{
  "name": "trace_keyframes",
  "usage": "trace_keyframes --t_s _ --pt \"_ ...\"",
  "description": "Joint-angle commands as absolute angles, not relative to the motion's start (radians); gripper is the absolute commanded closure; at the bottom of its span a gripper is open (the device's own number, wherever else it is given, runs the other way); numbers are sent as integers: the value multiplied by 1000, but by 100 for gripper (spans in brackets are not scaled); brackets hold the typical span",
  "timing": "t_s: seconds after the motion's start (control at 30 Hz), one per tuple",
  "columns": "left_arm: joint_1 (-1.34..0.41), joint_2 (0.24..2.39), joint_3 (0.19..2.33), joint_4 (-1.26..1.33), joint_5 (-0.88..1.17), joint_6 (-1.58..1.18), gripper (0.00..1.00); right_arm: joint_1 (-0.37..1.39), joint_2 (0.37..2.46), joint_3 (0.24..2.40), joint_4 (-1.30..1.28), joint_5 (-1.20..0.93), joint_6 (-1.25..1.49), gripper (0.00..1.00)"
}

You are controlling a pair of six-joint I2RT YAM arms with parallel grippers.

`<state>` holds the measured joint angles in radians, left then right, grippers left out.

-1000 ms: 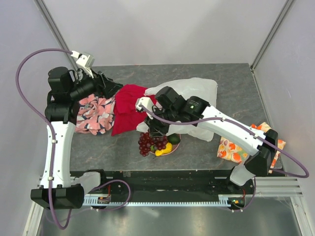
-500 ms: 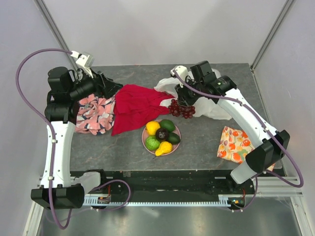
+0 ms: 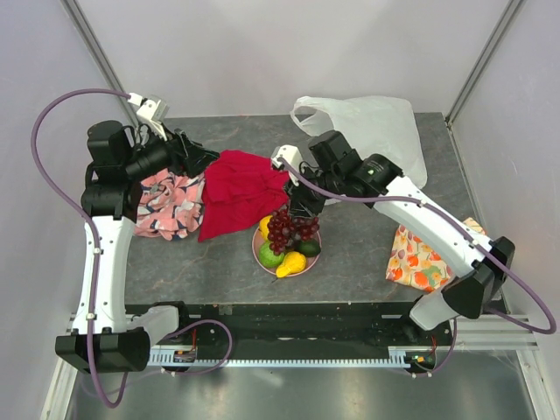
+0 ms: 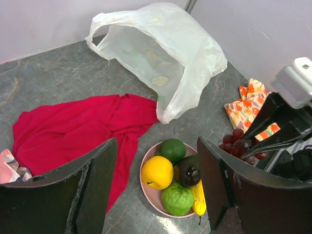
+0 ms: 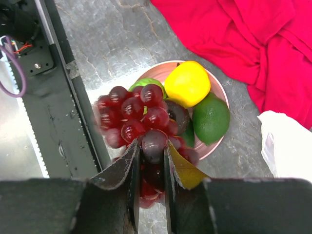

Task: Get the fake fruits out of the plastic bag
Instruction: Place the fake fruit on the plate.

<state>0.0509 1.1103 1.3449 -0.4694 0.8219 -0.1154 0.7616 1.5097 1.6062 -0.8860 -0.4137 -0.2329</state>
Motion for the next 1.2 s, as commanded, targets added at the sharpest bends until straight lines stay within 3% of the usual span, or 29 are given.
trace_keyframes --t_s 0.0,0.27,0.53,0.67,0.83,1.07,1.17 --pt "61 1092 1345 -442 851 -141 27 767 1569 1637 -815 -436 -255 100" --pt "66 1089 1325 -445 848 -132 27 785 1651 1678 -819 -433 -302 100" --pt "67 1104 1322 -443 850 -126 27 788 1651 1589 -818 -336 -382 100" --pt "66 1121 1325 -434 857 -135 27 788 1658 1557 -813 -319 -394 87" --pt "66 1131 1333 -429 859 -138 27 787 1680 1551 -801 -298 -394 85" --pt "66 1132 1327 -430 859 -138 27 787 1703 1555 -799 -268 -390 54" --pt "66 1134 1328 -429 861 -138 27 787 1698 1565 -801 -264 -385 49"
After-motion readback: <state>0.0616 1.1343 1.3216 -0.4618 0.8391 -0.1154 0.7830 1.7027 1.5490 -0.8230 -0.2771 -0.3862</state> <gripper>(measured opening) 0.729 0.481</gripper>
